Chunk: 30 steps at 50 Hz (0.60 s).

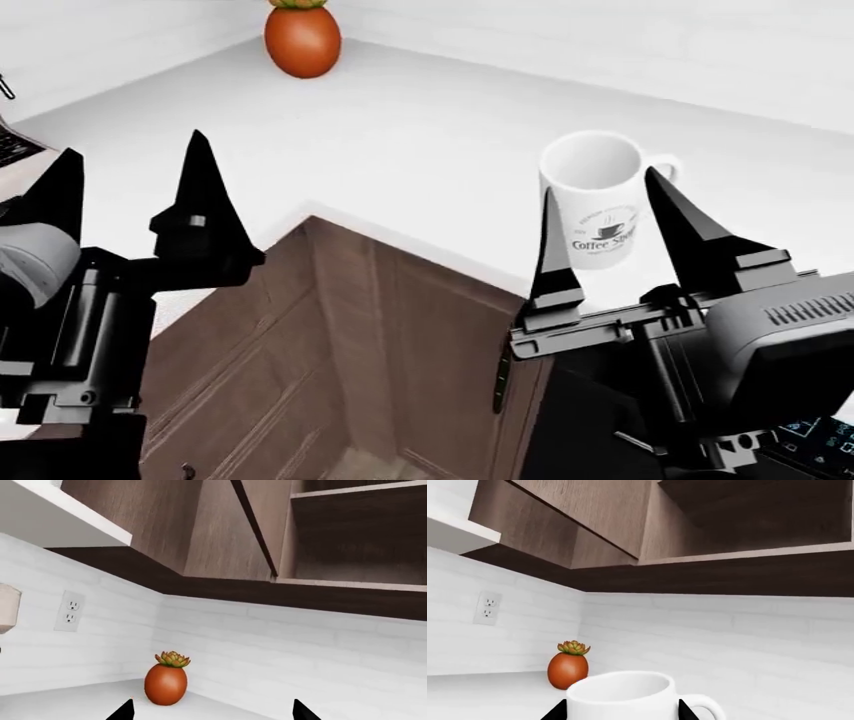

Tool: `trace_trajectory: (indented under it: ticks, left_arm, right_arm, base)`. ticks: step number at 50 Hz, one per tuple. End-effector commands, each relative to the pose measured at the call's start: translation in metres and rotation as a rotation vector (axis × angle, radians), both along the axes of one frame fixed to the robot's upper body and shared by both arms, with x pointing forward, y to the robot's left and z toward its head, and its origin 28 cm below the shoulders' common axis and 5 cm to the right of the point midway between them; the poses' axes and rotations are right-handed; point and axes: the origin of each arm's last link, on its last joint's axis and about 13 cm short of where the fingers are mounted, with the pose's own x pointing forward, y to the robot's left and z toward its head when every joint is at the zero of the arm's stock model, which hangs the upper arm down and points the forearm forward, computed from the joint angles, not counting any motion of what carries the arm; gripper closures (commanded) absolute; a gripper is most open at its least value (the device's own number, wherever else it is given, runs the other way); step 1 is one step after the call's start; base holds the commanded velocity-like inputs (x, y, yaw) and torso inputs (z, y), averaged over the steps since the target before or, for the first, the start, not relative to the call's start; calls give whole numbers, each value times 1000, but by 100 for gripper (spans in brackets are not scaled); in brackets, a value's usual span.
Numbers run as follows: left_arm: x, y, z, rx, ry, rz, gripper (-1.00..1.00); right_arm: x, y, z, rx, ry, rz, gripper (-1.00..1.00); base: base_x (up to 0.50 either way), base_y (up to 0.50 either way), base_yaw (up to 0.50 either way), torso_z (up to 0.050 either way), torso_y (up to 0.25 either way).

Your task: Pick the mug from the cabinet, place it under the coffee machine dispenser, and press the start button.

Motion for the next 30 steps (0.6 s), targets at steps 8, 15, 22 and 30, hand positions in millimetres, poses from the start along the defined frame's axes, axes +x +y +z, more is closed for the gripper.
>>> trace_trajectory:
  ticks: [8, 15, 22, 30]
  left_arm:
    - [-1, -1, 0, 6, -2, -11, -100]
    - [-2, -2, 0, 12, -3, -13, -100]
    - [-2, -2, 0, 15, -7, -12, -100]
    - [-3, -2, 0, 18, -8, -13, -100]
  right_arm:
    - [1, 1, 0, -15, -19, 6, 100]
    - [2, 1, 0, -17, -17, 10, 100]
    - [2, 2, -1, -22, -17, 12, 100]
    - [2, 3, -1, -25, -16, 15, 100]
  base:
    - [0, 0, 500, 0, 0]
    - [0, 0, 500, 0, 0]
    - [0, 0, 500, 0, 0]
    - [0, 0, 500, 0, 1]
